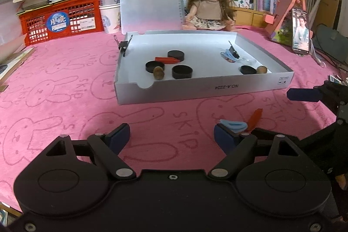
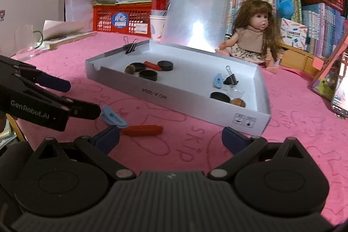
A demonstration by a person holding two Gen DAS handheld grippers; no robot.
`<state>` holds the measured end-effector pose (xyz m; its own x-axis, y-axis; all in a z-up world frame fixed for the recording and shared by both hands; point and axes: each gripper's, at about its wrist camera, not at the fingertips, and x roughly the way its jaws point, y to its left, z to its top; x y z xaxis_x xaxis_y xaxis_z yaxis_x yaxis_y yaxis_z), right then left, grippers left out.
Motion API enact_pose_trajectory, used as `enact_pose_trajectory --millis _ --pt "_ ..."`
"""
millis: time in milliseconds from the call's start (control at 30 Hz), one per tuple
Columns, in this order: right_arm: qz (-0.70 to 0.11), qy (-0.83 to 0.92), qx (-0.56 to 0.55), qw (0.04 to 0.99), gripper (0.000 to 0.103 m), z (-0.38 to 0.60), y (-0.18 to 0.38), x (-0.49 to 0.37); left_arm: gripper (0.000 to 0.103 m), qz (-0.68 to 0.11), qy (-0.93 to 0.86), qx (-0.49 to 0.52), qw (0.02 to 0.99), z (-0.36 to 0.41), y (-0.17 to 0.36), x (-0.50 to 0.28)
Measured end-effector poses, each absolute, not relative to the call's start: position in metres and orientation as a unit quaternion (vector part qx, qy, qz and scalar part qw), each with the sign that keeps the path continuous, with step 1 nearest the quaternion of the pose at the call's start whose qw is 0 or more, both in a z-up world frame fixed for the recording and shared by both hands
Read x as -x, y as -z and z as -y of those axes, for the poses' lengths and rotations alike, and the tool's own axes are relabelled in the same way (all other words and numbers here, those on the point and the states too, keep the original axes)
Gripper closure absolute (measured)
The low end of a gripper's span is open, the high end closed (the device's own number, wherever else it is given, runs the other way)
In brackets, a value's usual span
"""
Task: Organize rigid objects
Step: 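Grasp a red-handled screwdriver with the right tool while the left tool approaches a blue clip, then grasp the blue plastic clip with the left tool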
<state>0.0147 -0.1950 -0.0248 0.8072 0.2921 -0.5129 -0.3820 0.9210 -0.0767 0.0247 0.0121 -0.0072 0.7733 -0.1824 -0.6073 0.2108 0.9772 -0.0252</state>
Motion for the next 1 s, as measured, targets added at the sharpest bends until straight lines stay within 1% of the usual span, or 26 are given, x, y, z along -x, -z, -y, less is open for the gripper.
enact_pose_trajectory --millis 167,333,433,467,533,567,633,667,733,767,833,867,1000 --pt "-0.267 -0.179 0.090 0.943 0.000 0.185 0.029 -0.020 0.019 -0.321 0.096 -0.020 0.942 -0.017 0.008 -0.025" --pt "-0.283 -0.179 0.058 0.940 0.000 0.188 0.031 -0.027 0.019 -0.323 0.088 -0.015 0.942 -0.023 0.009 -0.025" --pt "-0.280 -0.179 0.060 0.941 0.001 0.188 0.032 -0.025 0.019 -0.322 0.088 -0.013 0.942 -0.024 0.009 -0.024" --pt "-0.279 -0.179 0.058 0.942 0.003 0.188 0.032 -0.024 0.019 -0.322 0.088 -0.012 0.942 -0.024 0.008 -0.024" --pt "-0.274 -0.188 0.057 0.941 0.012 0.188 0.031 -0.023 0.019 -0.322 0.089 -0.010 0.943 -0.024 0.008 -0.023" --pt "-0.270 -0.194 0.058 0.942 0.015 0.188 0.030 -0.021 0.019 -0.322 0.090 -0.009 0.942 -0.024 0.008 -0.022" --pt "-0.265 -0.204 0.060 0.941 0.023 0.186 0.030 -0.019 0.019 -0.321 0.093 -0.009 0.942 -0.023 0.007 -0.022" --pt "-0.263 -0.208 0.060 0.940 0.026 0.186 0.029 -0.018 0.019 -0.321 0.095 -0.010 0.942 -0.022 0.006 -0.021" --pt "-0.260 -0.218 0.061 0.939 0.037 0.185 0.028 -0.017 0.019 -0.320 0.097 -0.009 0.942 -0.020 0.006 -0.020" --pt "-0.258 -0.222 0.061 0.938 0.040 0.184 0.028 -0.016 0.019 -0.320 0.099 -0.008 0.942 -0.020 0.005 -0.019" --pt "-0.256 -0.231 0.061 0.937 0.052 0.184 0.027 -0.015 0.019 -0.319 0.104 -0.007 0.942 -0.018 0.004 -0.018" --pt "-0.254 -0.233 0.062 0.936 0.054 0.183 0.027 -0.014 0.019 -0.319 0.105 -0.006 0.942 -0.017 0.004 -0.018" --pt "-0.253 -0.239 0.060 0.936 0.054 0.185 0.026 -0.010 0.019 -0.318 0.113 -0.001 0.941 -0.013 0.002 -0.017"
